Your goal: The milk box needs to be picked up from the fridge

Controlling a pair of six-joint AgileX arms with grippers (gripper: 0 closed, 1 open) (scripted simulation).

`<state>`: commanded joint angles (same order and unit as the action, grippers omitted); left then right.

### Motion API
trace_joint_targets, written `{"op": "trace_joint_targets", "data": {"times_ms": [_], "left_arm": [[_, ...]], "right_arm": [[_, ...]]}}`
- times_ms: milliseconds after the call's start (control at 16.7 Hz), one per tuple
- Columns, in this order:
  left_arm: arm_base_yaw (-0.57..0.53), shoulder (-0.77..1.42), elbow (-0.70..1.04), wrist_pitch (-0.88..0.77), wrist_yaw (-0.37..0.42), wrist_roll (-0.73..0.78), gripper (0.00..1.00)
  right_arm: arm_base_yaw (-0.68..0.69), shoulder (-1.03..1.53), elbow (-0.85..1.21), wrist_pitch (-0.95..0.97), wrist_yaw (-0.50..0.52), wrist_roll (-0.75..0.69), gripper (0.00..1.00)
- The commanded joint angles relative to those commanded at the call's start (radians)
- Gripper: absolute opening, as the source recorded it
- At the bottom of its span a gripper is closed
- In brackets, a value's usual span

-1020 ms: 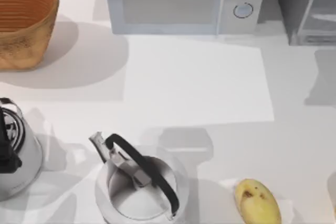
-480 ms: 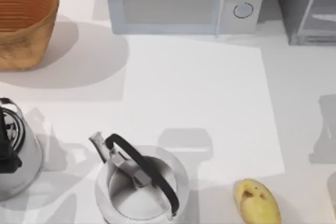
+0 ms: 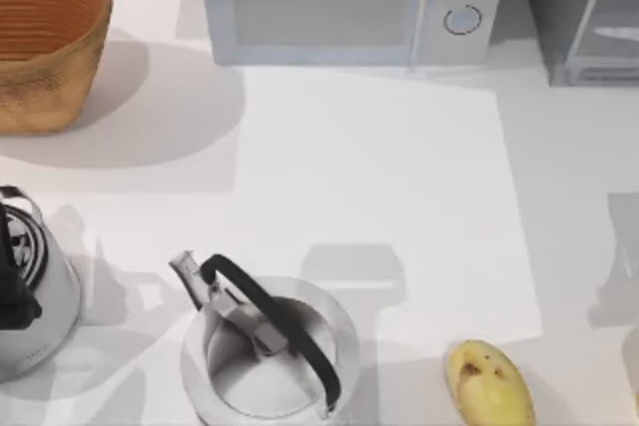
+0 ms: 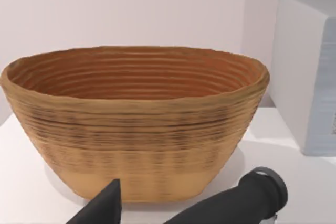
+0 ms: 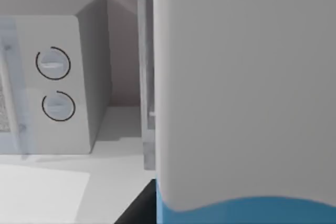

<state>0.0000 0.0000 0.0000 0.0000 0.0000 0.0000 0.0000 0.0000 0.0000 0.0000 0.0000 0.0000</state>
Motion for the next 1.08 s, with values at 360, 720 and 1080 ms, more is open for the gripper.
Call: {"op": "trace_joint_targets", "data": {"times_ms": [360,720,1080], "left_arm": [[0.0,0.0,0.0,0.0,0.0,0.0,1.0],[0.0,0.0,0.0,0.0,0.0,0.0,1.0],[0.0,0.0,0.0,0.0,0.0,0.0,1.0]], "right_arm": [[0.012,0.106,0.03,0.106,-0.044,0.001,0.0],[0.061,0.569,0.127,0.484,-0.188,0.003,0.0],[0.12,1.172,0.228,0.919,-0.362,0.018,0.0]]}}
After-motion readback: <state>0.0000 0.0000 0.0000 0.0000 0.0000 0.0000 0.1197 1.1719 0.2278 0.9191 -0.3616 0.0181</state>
